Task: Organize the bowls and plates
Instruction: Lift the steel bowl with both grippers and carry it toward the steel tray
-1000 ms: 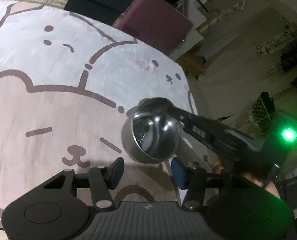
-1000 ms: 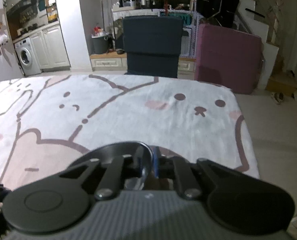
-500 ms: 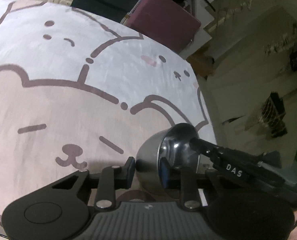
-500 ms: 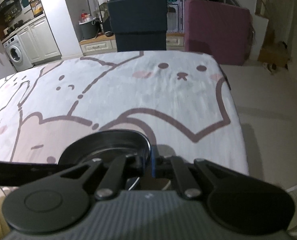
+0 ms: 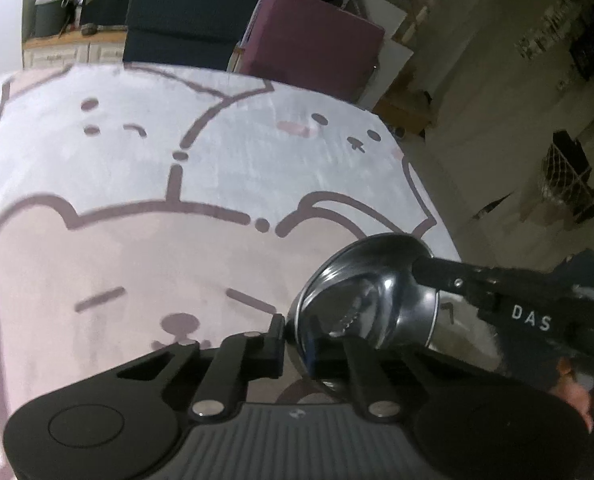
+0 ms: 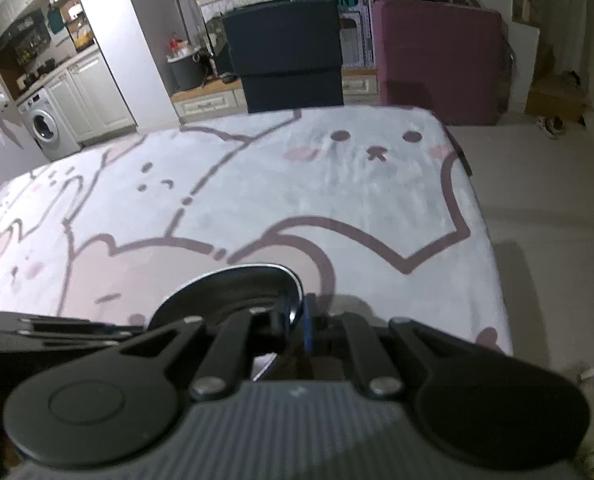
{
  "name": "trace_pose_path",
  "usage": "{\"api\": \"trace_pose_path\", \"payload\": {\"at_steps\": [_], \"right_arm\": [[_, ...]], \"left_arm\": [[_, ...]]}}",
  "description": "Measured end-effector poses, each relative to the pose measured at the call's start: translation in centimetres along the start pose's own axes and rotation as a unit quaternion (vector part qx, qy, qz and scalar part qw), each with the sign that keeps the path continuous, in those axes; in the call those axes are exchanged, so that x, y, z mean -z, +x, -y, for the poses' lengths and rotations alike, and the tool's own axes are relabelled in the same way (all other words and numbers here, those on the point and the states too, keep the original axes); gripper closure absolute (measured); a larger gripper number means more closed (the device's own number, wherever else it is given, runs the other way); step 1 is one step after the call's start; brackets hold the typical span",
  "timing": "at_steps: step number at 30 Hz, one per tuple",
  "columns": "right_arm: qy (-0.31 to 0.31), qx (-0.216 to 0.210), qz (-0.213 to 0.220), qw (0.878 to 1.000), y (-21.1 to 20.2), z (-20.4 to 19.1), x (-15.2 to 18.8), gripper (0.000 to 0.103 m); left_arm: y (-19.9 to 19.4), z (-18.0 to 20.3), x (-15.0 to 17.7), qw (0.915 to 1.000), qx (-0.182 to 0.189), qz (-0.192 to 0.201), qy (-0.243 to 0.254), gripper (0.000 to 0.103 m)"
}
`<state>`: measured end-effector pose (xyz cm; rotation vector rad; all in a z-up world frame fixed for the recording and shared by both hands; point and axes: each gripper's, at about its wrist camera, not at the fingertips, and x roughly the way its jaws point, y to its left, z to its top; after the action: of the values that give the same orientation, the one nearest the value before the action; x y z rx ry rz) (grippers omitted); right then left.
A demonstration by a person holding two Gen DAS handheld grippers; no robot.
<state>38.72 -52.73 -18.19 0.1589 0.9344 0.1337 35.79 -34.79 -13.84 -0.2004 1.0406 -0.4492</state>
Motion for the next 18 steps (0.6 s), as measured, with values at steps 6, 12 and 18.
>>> {"api": "trace_pose_path", "payload": {"at_steps": [6,12,18], "right_arm": [[-0.024,0.008,0.017,1.0,-2.4,-3.3,0.0,0.095],[-0.036,0.009,0.036,0.999,-5.5,-7.3,-0.2,0.095],[-0.029,-0.001,0.054,0.998,-8.1,-11.1,-0.4,0.096]], "left_arm": [[-4.1,-0.8,0.1,0.9993,-0.003,0.025,0.027,0.097],[-9.5,-1.7,0.2,0.9972,-0.007,0.054,0.052,0.099],[-14.0,-3.7,0.9,0.9964,-0.001,0.072,0.045,0.099]]}}
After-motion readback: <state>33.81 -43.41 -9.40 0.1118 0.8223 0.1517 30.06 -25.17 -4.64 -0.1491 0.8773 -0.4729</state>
